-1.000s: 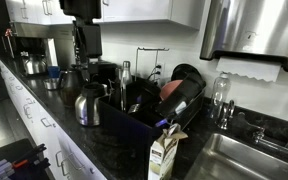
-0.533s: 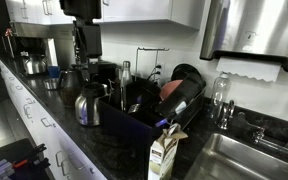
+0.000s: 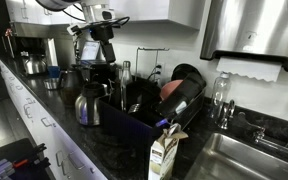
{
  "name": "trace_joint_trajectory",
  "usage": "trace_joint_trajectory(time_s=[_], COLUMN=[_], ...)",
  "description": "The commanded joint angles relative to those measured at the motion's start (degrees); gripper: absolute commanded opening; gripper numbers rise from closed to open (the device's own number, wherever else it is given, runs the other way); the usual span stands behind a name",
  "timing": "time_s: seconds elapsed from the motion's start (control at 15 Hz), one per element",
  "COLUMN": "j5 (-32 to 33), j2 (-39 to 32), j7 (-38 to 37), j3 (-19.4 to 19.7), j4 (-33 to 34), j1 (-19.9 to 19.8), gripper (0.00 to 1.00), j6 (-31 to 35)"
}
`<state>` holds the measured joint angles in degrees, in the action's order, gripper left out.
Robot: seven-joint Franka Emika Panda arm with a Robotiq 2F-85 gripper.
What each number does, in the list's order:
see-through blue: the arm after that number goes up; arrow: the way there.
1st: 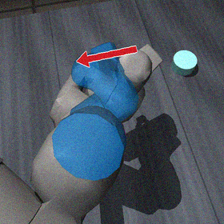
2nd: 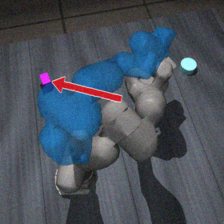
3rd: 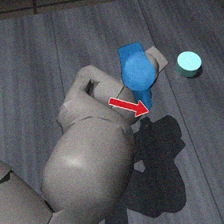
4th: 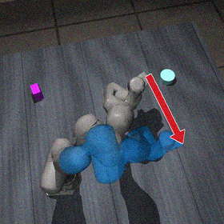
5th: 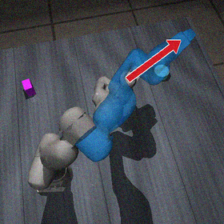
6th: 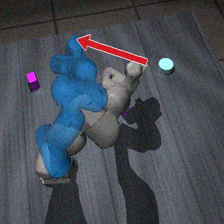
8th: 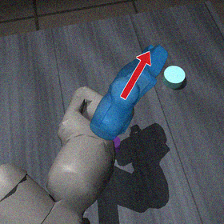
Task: Put the black bowl in the sink
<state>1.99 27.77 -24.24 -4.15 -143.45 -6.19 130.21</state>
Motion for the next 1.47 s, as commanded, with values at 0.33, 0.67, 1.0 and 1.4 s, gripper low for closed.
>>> trace_joint_trajectory(time_s=[0.33, 0.67, 1.0, 1.4], j5=[5.49, 5.52, 6.27, 7.02], j2=[-7.02, -6.95, -9.00, -12.97], j7=[-6.44, -6.74, -7.49, -8.15], j3=[-0.34, -0.54, -0.68, -0.31], j4=[6.09, 6.09, 5.79, 6.12], j1=[-3.24, -3.24, -3.50, -3.27], gripper=[1.00, 1.00, 1.00, 1.00], j6=[2.22, 2.19, 2.48, 3.44])
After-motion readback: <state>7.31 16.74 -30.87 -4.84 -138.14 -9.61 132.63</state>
